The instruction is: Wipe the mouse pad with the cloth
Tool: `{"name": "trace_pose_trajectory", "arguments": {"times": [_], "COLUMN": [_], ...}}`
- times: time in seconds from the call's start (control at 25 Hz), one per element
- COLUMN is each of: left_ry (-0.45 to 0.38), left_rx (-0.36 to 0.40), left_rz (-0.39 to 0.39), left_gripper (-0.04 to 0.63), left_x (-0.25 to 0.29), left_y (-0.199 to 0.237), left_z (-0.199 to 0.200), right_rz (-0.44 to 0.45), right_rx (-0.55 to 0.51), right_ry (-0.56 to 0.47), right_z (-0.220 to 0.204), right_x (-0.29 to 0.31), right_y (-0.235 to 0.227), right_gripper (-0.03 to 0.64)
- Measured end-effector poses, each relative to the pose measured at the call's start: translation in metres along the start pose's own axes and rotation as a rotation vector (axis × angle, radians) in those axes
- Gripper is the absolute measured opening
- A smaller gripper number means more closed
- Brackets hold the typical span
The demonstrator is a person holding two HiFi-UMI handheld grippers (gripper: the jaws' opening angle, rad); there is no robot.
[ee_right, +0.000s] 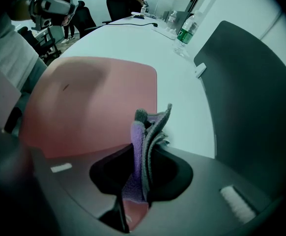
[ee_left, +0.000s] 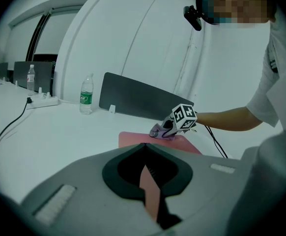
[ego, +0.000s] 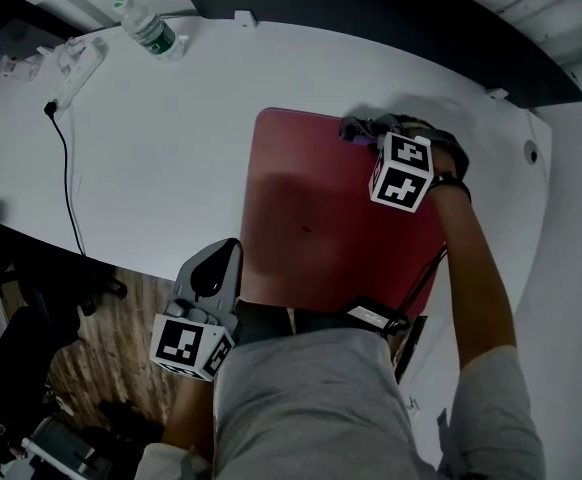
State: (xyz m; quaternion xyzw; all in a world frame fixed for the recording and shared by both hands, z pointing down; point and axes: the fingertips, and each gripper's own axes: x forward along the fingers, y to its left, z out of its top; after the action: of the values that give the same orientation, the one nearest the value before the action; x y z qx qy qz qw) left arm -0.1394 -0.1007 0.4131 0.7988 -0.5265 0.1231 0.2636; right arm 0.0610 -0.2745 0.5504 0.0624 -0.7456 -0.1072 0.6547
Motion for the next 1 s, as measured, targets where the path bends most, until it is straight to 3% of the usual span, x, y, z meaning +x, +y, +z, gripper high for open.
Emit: {"name": "trace_pose_trajectory", "arguments": {"times": [0.52, 1.0], "left_ry": [-0.008, -0.014], "left_rx": [0.032, 0.091], "left_rz": [0.035, -0.078], "left_gripper": [0.02, 0.02], "left_x": [-0.013, -0.043], "left_y": [-0.03, -0.055], "left_z": [-0.006, -0.033], "right_rz": [0.049, 0.062], "right_rx": [0.006, 0.023], "right_ry": [-0.043, -0.058], "right_z": [0.003, 0.02], "right_x": [-0.007, -0.03], "right_y": [0.042, 0.145], "right_gripper": [0.091, 0.091]}}
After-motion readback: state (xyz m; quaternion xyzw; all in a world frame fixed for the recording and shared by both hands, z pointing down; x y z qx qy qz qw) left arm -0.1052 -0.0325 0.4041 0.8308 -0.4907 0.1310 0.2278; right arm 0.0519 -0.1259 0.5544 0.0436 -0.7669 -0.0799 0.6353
